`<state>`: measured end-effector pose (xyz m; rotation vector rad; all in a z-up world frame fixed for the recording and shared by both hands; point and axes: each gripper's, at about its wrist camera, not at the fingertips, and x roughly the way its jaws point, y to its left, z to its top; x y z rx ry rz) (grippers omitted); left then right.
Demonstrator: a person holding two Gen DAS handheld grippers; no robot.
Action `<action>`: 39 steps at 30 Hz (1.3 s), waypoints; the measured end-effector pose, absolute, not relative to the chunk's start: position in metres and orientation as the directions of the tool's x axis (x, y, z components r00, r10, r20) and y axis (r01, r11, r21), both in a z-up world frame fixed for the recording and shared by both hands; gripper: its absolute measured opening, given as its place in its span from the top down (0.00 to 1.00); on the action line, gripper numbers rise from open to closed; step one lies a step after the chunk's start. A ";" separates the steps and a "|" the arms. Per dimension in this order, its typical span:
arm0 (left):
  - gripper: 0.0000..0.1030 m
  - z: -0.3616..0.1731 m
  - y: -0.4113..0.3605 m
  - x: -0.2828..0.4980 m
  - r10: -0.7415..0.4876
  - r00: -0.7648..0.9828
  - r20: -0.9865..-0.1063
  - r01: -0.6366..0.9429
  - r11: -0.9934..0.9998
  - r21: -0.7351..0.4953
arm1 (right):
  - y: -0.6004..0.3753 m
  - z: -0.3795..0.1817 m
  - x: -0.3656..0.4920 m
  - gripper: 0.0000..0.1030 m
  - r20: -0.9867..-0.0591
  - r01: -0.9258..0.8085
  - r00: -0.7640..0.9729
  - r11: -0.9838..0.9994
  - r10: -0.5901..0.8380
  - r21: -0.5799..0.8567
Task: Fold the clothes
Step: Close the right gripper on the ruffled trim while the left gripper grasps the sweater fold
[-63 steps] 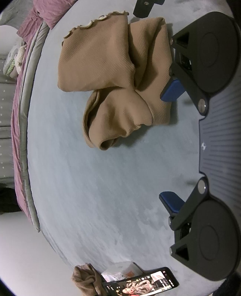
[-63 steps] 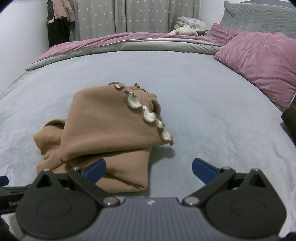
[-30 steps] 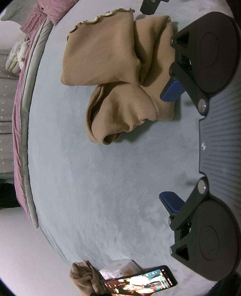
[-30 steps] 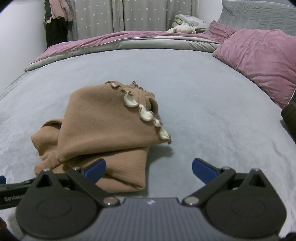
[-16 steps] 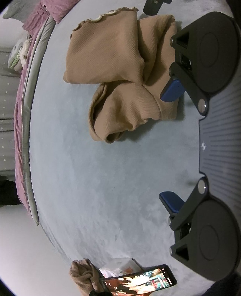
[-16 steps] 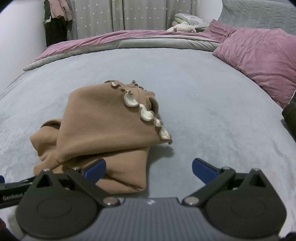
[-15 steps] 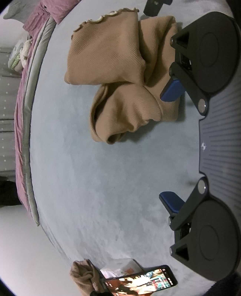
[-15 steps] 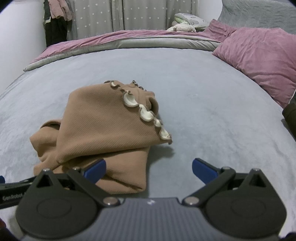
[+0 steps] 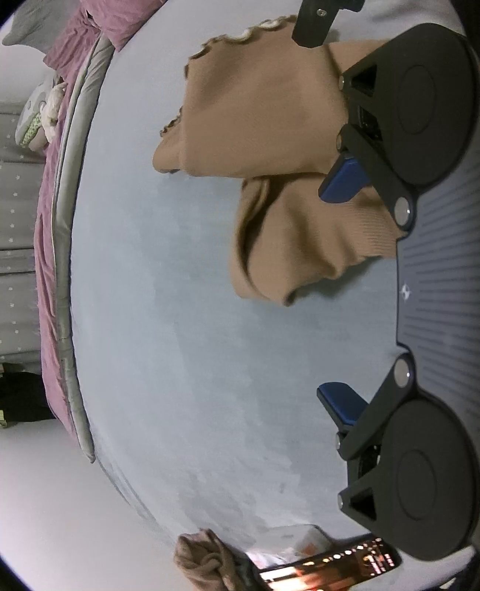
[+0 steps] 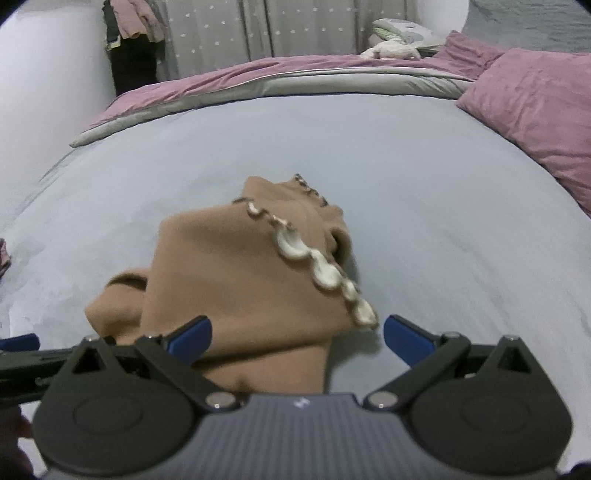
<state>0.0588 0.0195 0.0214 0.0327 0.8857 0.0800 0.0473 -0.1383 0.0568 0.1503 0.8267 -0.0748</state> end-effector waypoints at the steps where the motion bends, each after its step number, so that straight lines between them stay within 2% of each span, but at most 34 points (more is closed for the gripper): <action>1: 0.00 0.019 0.019 0.061 0.080 0.632 -0.771 -0.056 0.997 0.058 | -0.139 0.057 0.050 0.00 -0.739 0.122 0.674 0.987 -0.005 0.105; 10: 0.00 -0.019 0.015 0.078 0.078 0.626 -0.776 -0.010 0.996 0.092 | -0.153 0.014 0.084 0.00 -0.788 0.103 0.612 0.981 0.065 0.162; 19: 0.00 -0.039 0.030 0.087 0.003 0.578 -0.816 -0.056 0.998 -0.036 | -0.178 -0.027 0.091 0.00 -0.783 0.106 0.596 0.949 0.178 0.296; 27: 0.00 -0.048 0.031 0.080 -0.008 0.613 -0.790 -0.056 0.997 -0.054 | -0.179 -0.034 0.082 0.00 -0.760 0.032 0.622 0.963 0.189 0.266; 36: 0.00 -0.040 0.038 0.080 -0.042 0.604 -0.796 -0.063 0.993 -0.101 | -0.176 -0.025 0.070 0.00 -0.768 0.043 0.610 0.961 0.192 0.274; 39: 0.03 -0.037 0.039 0.081 -0.056 0.602 -0.797 -0.065 0.991 -0.118 | -0.173 -0.016 0.059 0.08 -0.758 0.035 0.624 0.962 0.190 0.271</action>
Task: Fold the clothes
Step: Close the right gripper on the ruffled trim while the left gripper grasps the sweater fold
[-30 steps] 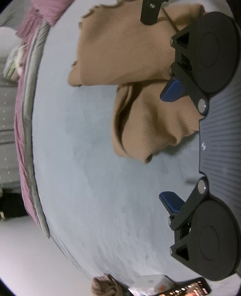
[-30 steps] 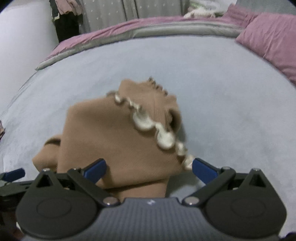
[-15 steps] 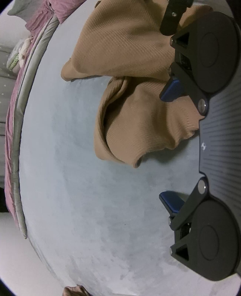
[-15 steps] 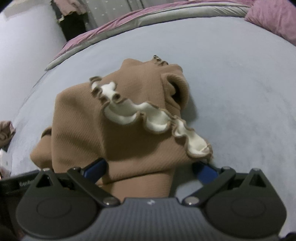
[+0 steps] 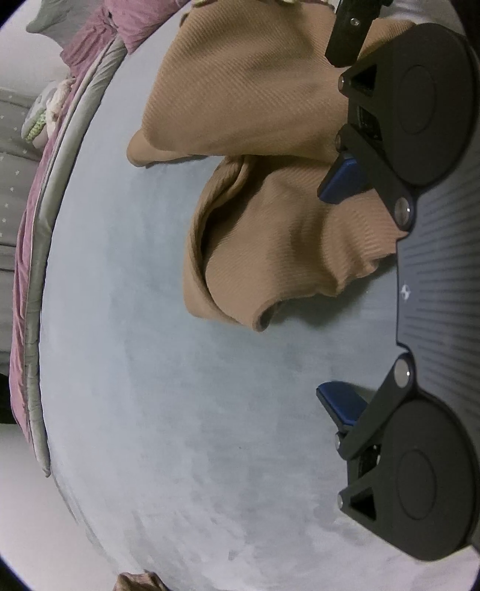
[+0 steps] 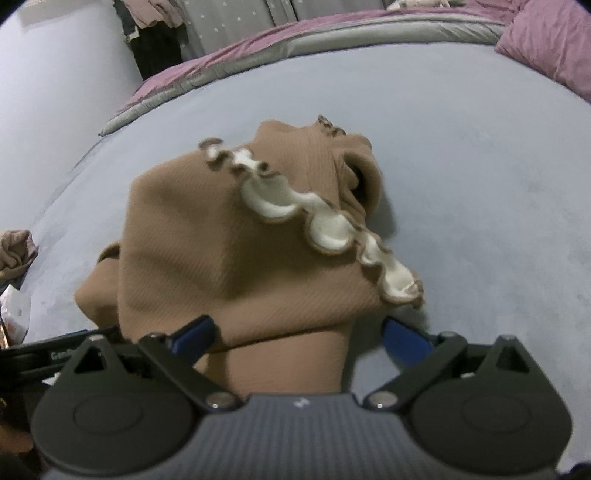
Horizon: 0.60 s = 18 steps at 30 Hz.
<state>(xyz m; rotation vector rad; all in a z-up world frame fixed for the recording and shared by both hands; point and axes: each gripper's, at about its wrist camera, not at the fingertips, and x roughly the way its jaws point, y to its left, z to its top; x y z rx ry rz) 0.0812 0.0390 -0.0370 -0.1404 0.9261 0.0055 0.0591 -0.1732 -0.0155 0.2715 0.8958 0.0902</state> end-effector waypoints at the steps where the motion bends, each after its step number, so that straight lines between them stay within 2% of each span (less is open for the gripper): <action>1: 0.05 -0.036 0.039 0.082 -0.060 0.601 -0.797 -0.066 0.990 -0.124 | -0.172 -0.012 0.056 0.11 -0.752 0.032 0.632 0.964 0.186 0.264; 2: 0.07 -0.035 0.040 0.082 -0.065 0.600 -0.797 -0.066 0.989 -0.130 | -0.171 -0.008 0.053 0.13 -0.746 0.028 0.640 0.966 0.181 0.258; 6: 0.16 -0.032 0.040 0.081 -0.085 0.601 -0.795 -0.062 0.986 -0.152 | -0.168 0.006 0.040 0.33 -0.725 0.029 0.669 0.969 0.163 0.244; 8: 0.22 -0.029 0.044 0.074 -0.102 0.605 -0.790 -0.053 0.984 -0.168 | -0.169 0.012 0.038 0.49 -0.716 0.039 0.682 0.970 0.151 0.241; 9: 0.26 -0.027 0.045 0.072 -0.110 0.607 -0.787 -0.047 0.984 -0.174 | -0.170 0.014 0.038 0.52 -0.712 0.044 0.687 0.970 0.145 0.240; 12: 0.37 -0.025 0.046 0.070 -0.129 0.617 -0.776 -0.029 0.982 -0.187 | -0.173 0.020 0.035 0.77 -0.701 0.057 0.700 0.968 0.136 0.245; 16: 0.52 -0.023 0.045 0.063 -0.152 0.628 -0.763 -0.003 0.980 -0.198 | -0.169 0.026 0.034 0.91 -0.695 0.057 0.705 0.964 0.144 0.258; 18: 0.60 -0.022 0.045 0.059 -0.159 0.634 -0.757 0.008 0.980 -0.199 | -0.168 0.028 0.033 0.95 -0.689 0.058 0.711 0.966 0.137 0.252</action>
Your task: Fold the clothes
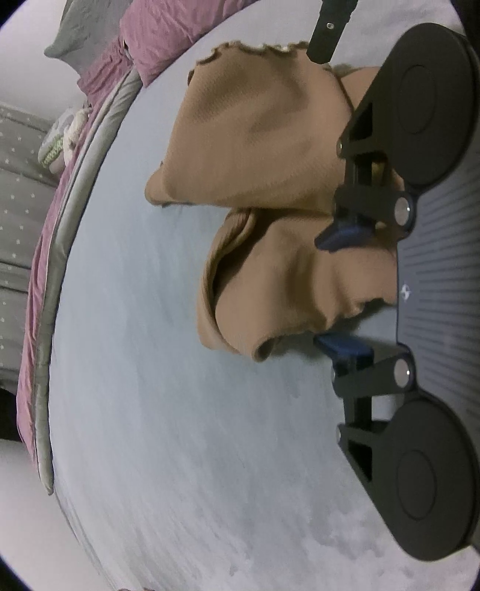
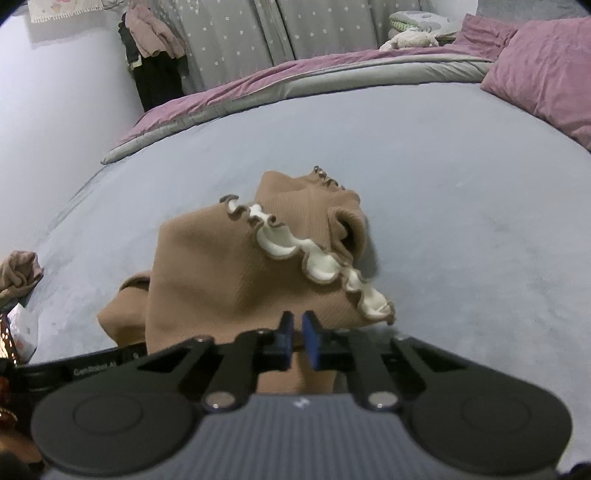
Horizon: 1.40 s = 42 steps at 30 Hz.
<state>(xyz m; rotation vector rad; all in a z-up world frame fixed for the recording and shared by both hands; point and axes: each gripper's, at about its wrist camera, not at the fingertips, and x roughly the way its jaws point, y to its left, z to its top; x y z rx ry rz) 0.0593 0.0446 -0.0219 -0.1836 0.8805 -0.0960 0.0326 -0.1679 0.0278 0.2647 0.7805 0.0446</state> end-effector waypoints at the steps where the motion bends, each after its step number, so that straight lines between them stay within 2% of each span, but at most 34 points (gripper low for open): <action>1: 0.63 -0.021 0.044 0.059 -0.155 0.639 -0.753 0.011 0.981 -0.193 | -0.168 0.029 0.032 0.96 -0.687 0.058 0.715 0.967 0.134 0.249; 3: 0.78 -0.019 0.044 0.057 -0.146 0.652 -0.744 0.010 0.983 -0.184 | -0.168 0.032 0.029 0.96 -0.679 0.059 0.723 0.968 0.128 0.244; 5: 0.88 -0.017 0.046 0.056 -0.140 0.660 -0.738 0.004 0.983 -0.183 | -0.171 0.035 0.023 0.96 -0.670 0.066 0.733 0.968 0.116 0.241; 9: 0.96 -0.014 0.048 0.054 -0.137 0.679 -0.721 -0.004 0.982 -0.191 | -0.179 0.040 0.018 0.96 -0.661 0.091 0.745 0.969 0.088 0.232; 19: 0.96 0.001 0.054 0.055 -0.130 0.734 -0.666 -0.006 0.980 -0.198 | -0.186 0.043 0.012 0.96 -0.656 0.096 0.751 0.971 0.074 0.220; 20: 0.96 0.002 0.054 0.055 -0.131 0.740 -0.660 -0.006 0.980 -0.201 | -0.186 0.043 0.011 0.94 -0.656 0.095 0.751 0.971 0.075 0.219; 21: 0.96 0.004 0.054 0.056 -0.130 0.746 -0.653 -0.005 0.980 -0.201 | -0.186 0.043 0.011 0.89 -0.655 0.094 0.752 0.971 0.075 0.219; 22: 0.96 0.004 0.054 0.057 -0.131 0.748 -0.650 -0.001 0.980 -0.199 | -0.186 0.044 0.011 0.80 -0.655 0.092 0.752 0.972 0.076 0.218; 23: 0.96 0.004 0.053 0.058 -0.133 0.749 -0.649 0.003 0.980 -0.197 | -0.187 0.044 0.011 0.59 -0.655 0.091 0.752 0.972 0.077 0.218; 25: 0.96 0.003 0.052 0.059 -0.132 0.746 -0.653 0.009 0.982 -0.189 | -0.187 0.044 0.010 0.34 -0.654 0.088 0.752 0.972 0.078 0.217; 26: 0.96 0.001 0.051 0.060 -0.131 0.742 -0.657 0.010 0.983 -0.185 | -0.186 0.044 0.010 0.28 -0.654 0.086 0.752 0.972 0.079 0.217; 28: 0.95 -0.002 0.055 0.059 -0.132 0.730 -0.670 0.001 0.981 -0.192 | -0.182 0.043 0.015 0.23 -0.655 0.079 0.751 0.972 0.087 0.219; 29: 0.94 -0.004 0.057 0.057 -0.133 0.723 -0.677 -0.004 0.980 -0.197 | -0.180 0.042 0.017 0.21 -0.656 0.076 0.750 0.972 0.090 0.220; 31: 0.85 -0.006 0.061 0.059 -0.136 0.709 -0.692 -0.019 0.977 -0.212 | -0.175 0.041 0.021 0.17 -0.656 0.069 0.748 0.972 0.098 0.223; 33: 0.63 -0.009 0.065 0.060 -0.128 0.701 -0.702 -0.044 0.974 -0.222 | -0.171 0.040 0.025 0.16 -0.657 0.062 0.746 0.972 0.105 0.225; 37: 0.56 -0.017 0.073 0.064 -0.159 0.670 -0.725 -0.067 0.960 -0.272 | -0.162 0.037 0.034 0.12 -0.659 0.048 0.742 0.972 0.120 0.230; 41: 0.40 -0.027 0.075 0.067 -0.222 0.618 -0.754 -0.076 0.938 -0.339 | -0.153 0.035 0.043 0.06 -0.661 0.035 0.739 0.972 0.133 0.234; 42: 0.33 -0.029 0.075 0.067 -0.241 0.607 -0.757 -0.076 0.931 -0.358 | -0.152 0.033 0.044 0.02 -0.662 0.035 0.738 0.972 0.130 0.231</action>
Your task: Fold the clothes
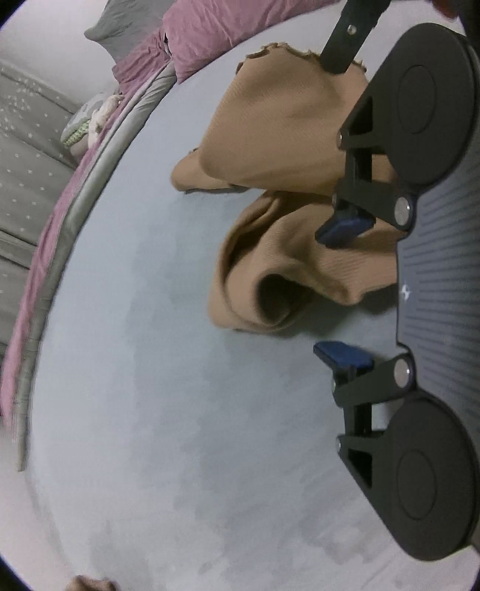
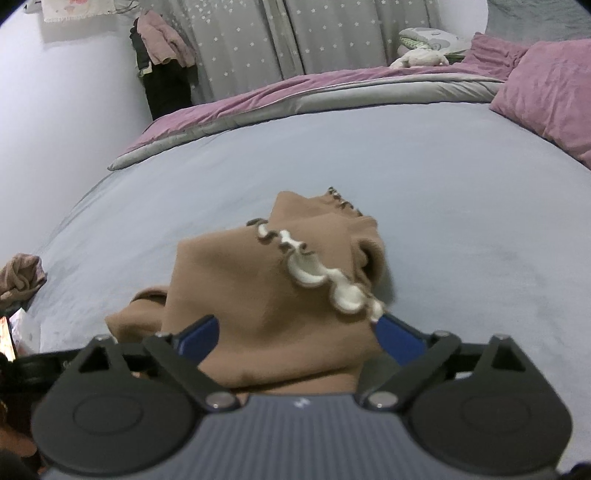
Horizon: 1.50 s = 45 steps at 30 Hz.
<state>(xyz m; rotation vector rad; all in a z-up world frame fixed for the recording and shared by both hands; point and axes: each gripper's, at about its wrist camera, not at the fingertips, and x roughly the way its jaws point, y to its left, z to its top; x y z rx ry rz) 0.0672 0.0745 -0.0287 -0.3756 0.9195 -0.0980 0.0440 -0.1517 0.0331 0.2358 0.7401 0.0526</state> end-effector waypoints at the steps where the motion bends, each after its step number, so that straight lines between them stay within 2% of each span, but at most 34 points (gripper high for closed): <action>1: 0.30 -0.031 0.074 0.068 -0.259 0.597 -0.759 -0.076 0.924 -0.375 | -0.150 0.032 0.045 0.00 -0.662 0.036 0.738 0.973 0.128 0.228; 3: 0.23 -0.035 0.074 0.068 -0.294 0.580 -0.760 -0.078 0.909 -0.410 | -0.148 0.029 0.048 0.00 -0.664 0.038 0.738 0.974 0.122 0.221; 8: 0.20 -0.039 0.071 0.070 -0.299 0.576 -0.760 -0.091 0.901 -0.423 | -0.141 0.022 0.056 0.01 -0.667 0.041 0.737 0.978 0.109 0.205; 12: 0.20 -0.040 0.071 0.068 -0.297 0.581 -0.757 -0.091 0.901 -0.424 | -0.136 0.016 0.062 0.12 -0.670 0.044 0.736 0.980 0.098 0.192; 14: 0.20 -0.041 0.070 0.067 -0.296 0.584 -0.756 -0.092 0.901 -0.423 | -0.133 0.013 0.065 0.21 -0.671 0.046 0.736 0.982 0.092 0.185; 15: 0.21 -0.041 0.070 0.067 -0.295 0.585 -0.755 -0.092 0.901 -0.423 | -0.132 0.011 0.066 0.29 -0.671 0.046 0.736 0.982 0.090 0.182; 17: 0.23 -0.041 0.069 0.066 -0.290 0.588 -0.755 -0.092 0.904 -0.418 | -0.129 0.008 0.069 0.48 -0.672 0.048 0.735 0.983 0.084 0.175; 18: 0.25 -0.041 0.069 0.066 -0.287 0.590 -0.755 -0.090 0.906 -0.414 | -0.128 0.008 0.070 0.53 -0.672 0.048 0.736 0.984 0.082 0.173; 19: 0.27 -0.041 0.069 0.066 -0.284 0.592 -0.755 -0.088 0.908 -0.410 | -0.128 0.010 0.068 0.66 -0.666 0.046 0.741 0.984 0.083 0.173; 20: 0.34 -0.041 0.068 0.066 -0.281 0.594 -0.754 -0.086 0.910 -0.407 | -0.129 0.013 0.066 0.82 -0.661 0.044 0.746 0.984 0.083 0.173; 21: 0.42 -0.040 0.068 0.066 -0.278 0.596 -0.753 -0.083 0.912 -0.403 | -0.129 0.016 0.064 0.87 -0.655 0.041 0.751 0.984 0.083 0.173; 22: 0.45 -0.040 0.067 0.066 -0.276 0.598 -0.752 -0.080 0.914 -0.399 | -0.129 0.018 0.062 0.91 -0.650 0.039 0.755 0.984 0.084 0.173; 25: 0.63 -0.040 0.067 0.066 -0.307 0.600 -0.739 -0.062 0.903 -0.425 | -0.130 0.026 0.056 0.93 -0.633 0.033 0.769 0.984 0.085 0.172; 27: 0.84 -0.040 0.067 0.065 -0.338 0.598 -0.727 -0.047 0.890 -0.453 | -0.131 0.031 0.052 0.93 -0.622 0.029 0.778 0.985 0.086 0.172; 33: 0.91 -0.033 0.061 0.062 -0.337 0.619 -0.709 -0.026 0.894 -0.448 | -0.138 0.050 0.033 0.94 -0.579 0.030 0.812 0.987 0.067 0.157; 45: 0.92 -0.011 0.067 0.054 -0.327 0.694 -0.642 0.013 0.896 -0.444 | -0.178 0.077 -0.009 0.94 -0.534 0.137 0.843 0.986 -0.068 0.092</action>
